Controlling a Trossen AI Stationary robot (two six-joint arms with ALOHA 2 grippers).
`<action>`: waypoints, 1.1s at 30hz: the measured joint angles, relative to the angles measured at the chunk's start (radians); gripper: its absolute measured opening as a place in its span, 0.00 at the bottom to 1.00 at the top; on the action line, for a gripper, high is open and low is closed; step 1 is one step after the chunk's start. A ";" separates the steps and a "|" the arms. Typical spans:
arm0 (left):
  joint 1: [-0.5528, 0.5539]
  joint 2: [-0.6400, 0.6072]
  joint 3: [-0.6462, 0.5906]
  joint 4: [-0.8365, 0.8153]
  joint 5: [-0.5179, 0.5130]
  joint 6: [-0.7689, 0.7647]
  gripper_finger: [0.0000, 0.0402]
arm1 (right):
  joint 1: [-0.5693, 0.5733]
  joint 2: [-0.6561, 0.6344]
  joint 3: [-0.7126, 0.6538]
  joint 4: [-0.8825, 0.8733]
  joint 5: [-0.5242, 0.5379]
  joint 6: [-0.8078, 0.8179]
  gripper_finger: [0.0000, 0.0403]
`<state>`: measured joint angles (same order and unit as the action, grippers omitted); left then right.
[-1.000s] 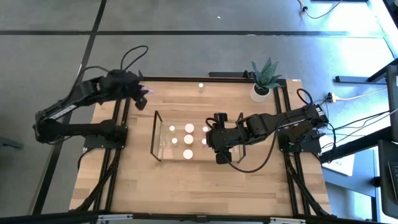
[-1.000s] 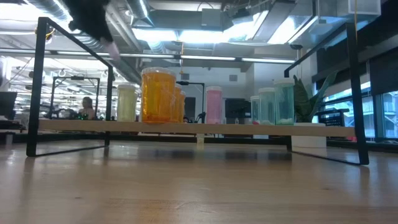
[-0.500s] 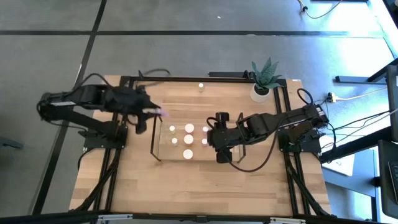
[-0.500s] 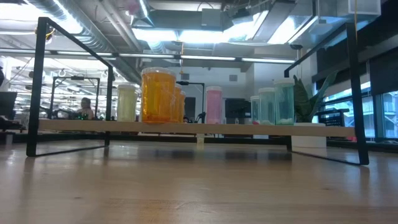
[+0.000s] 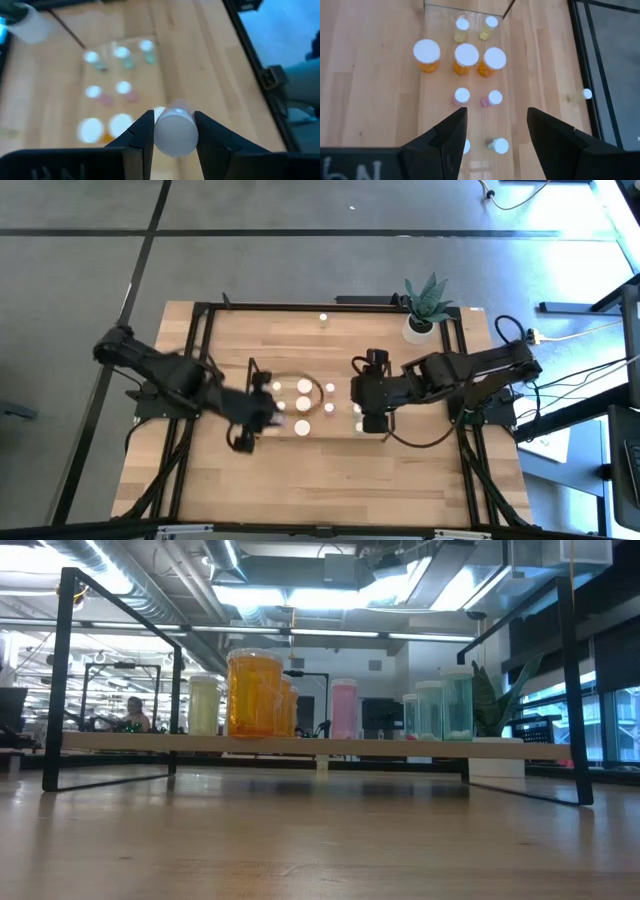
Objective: Pick and place medicine bottles onto shelf by color
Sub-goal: Put the pink pill bottle aligned with the pink pill bottle on the shelf
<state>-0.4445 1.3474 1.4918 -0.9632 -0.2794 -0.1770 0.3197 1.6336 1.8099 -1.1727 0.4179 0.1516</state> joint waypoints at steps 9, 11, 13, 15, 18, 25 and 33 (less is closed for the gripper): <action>-0.159 0.165 0.001 0.006 0.007 -0.243 0.26 | 0.044 -0.027 0.000 0.004 -0.097 -0.026 0.52; -0.183 0.197 0.001 0.008 0.016 -0.304 0.26 | 0.055 -0.027 0.000 0.005 -0.112 -0.026 0.52; -0.202 0.228 0.001 0.009 0.036 -0.353 0.26 | 0.065 -0.027 0.000 0.005 -0.132 -0.026 0.52; -0.216 0.259 0.001 0.020 0.059 -0.394 0.26 | 0.075 -0.027 0.000 0.010 -0.145 -0.026 0.52; -0.231 0.308 0.001 0.039 0.076 -0.433 0.26 | 0.091 -0.027 0.000 0.019 -0.150 -0.026 0.52; -0.223 0.418 0.001 0.048 0.080 -0.526 0.26 | 0.114 -0.026 0.000 0.027 -0.151 -0.028 0.52; -0.177 0.528 0.001 0.133 0.094 -0.580 0.26 | 0.143 -0.003 0.000 0.098 -0.211 -0.074 0.52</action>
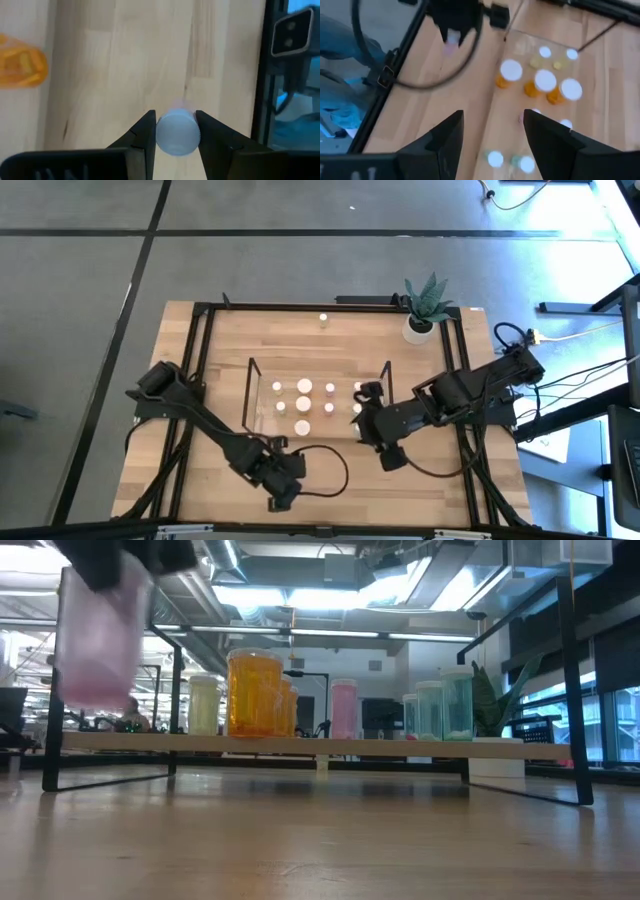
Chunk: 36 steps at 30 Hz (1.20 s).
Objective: Pick and place medicine bottles onto shelf by color
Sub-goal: Put the pink pill bottle aligned with the pink pill bottle on the shelf
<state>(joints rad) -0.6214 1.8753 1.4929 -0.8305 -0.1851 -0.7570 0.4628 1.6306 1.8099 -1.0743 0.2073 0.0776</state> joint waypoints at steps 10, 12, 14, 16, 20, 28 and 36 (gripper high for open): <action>0.075 0.058 0.000 0.037 0.012 0.000 0.26 | 0.005 0.090 0.000 0.127 -0.002 -0.109 0.52; 0.085 0.065 0.000 0.051 0.011 0.000 0.26 | 0.005 0.106 0.000 0.145 -0.002 -0.116 0.52; 0.088 0.070 0.000 0.047 0.012 0.000 0.26 | 0.005 0.116 0.000 0.143 -0.002 -0.114 0.52; 0.092 0.077 0.000 0.062 0.012 0.000 0.26 | 0.005 0.120 -0.001 0.140 -0.001 -0.105 0.52; 0.093 0.084 0.000 0.065 0.013 0.000 0.26 | 0.005 0.124 -0.001 0.144 0.000 -0.056 0.52; 0.093 0.086 0.000 0.062 0.014 -0.001 0.26 | 0.005 0.126 -0.001 0.150 0.000 -0.058 0.52; 0.093 0.086 0.000 0.059 0.010 -0.001 0.26 | 0.005 0.126 -0.001 0.150 0.000 -0.056 0.52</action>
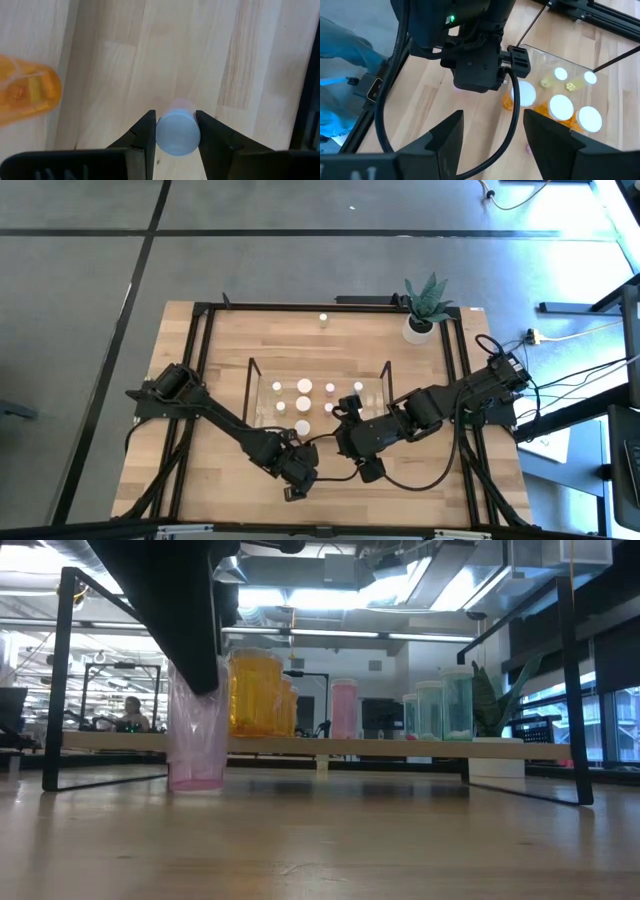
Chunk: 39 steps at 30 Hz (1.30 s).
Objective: Pick and place medicine bottles onto shelf by color
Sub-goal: Put the pink pill bottle aligned with the pink pill bottle on the shelf
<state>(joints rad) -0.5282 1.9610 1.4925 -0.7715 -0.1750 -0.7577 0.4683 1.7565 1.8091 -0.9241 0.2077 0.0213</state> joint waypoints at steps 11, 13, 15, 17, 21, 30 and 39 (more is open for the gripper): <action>0.000 0.020 -0.001 -0.019 -0.011 0.000 0.26 | 0.000 0.000 0.000 0.000 0.000 -0.002 0.52; 0.000 0.019 -0.001 -0.014 -0.014 -0.001 0.26 | 0.000 0.000 0.000 0.001 0.000 -0.001 0.52; 0.000 0.019 -0.001 -0.016 -0.014 -0.001 0.26 | 0.000 0.000 0.000 0.000 0.000 -0.001 0.52; 0.000 0.019 -0.001 -0.016 -0.014 -0.001 0.26 | 0.000 0.000 0.000 0.001 0.000 -0.002 0.52; 0.000 0.019 -0.001 -0.017 -0.014 -0.001 0.30 | 0.000 0.000 0.000 0.001 0.000 -0.001 0.52; 0.000 0.021 -0.001 -0.021 -0.015 0.000 0.42 | 0.000 0.000 0.000 0.001 0.000 -0.001 0.52; 0.000 0.023 -0.001 -0.022 -0.026 -0.001 0.58 | 0.000 -0.001 0.000 0.001 0.000 -0.001 0.52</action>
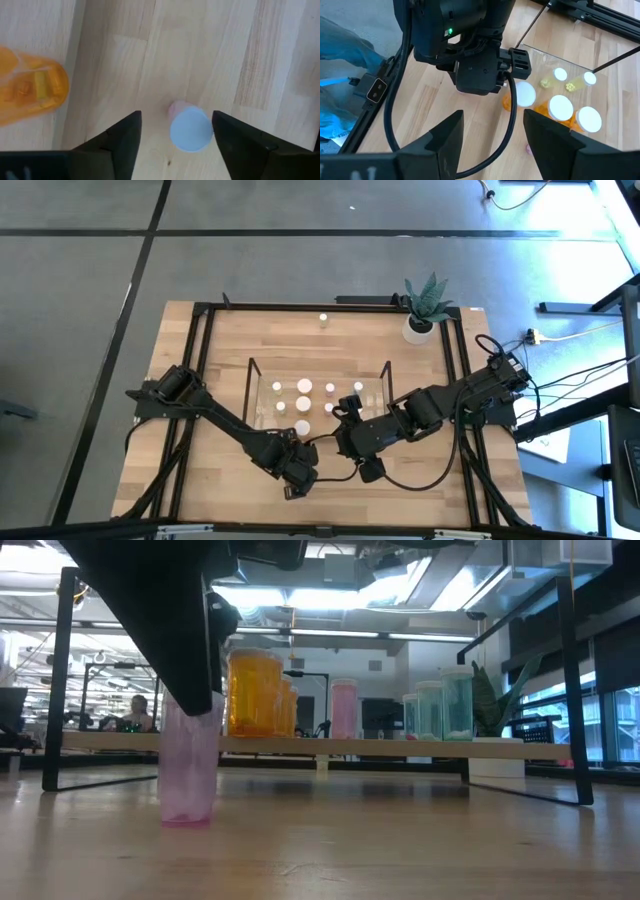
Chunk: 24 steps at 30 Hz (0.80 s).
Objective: Pick and place medicine bottles onto shelf by color
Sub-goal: Put the pink pill bottle aligned with the pink pill bottle on the shelf
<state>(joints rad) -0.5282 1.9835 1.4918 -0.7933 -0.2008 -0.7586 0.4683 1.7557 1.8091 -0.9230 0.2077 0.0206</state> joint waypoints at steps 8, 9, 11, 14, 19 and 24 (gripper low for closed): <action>0.003 -0.029 0.000 -0.010 -0.003 -0.035 0.68 | 0.000 0.000 0.000 0.000 0.000 -0.001 0.52; 0.005 -0.038 0.000 -0.013 -0.003 -0.035 0.68 | 0.000 0.000 0.000 0.000 0.000 -0.002 0.52; 0.006 -0.058 0.000 -0.021 0.000 -0.036 0.68 | 0.000 0.000 0.000 0.000 0.000 0.001 0.52; 0.004 -0.102 0.000 -0.022 0.000 -0.020 0.68 | 0.000 0.000 0.000 0.002 0.000 -0.002 0.52; -0.029 -0.186 0.000 -0.059 -0.056 -0.018 0.68 | 0.000 0.000 0.000 0.010 0.000 -0.001 0.52; -0.108 -0.259 0.000 -0.113 -0.178 -0.045 0.68 | 0.000 -0.002 0.001 0.019 0.001 0.000 0.52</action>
<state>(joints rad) -0.6359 1.7249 1.4921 -0.9063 -0.3793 -0.8037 0.4679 1.7538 1.8103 -0.9041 0.2082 0.0204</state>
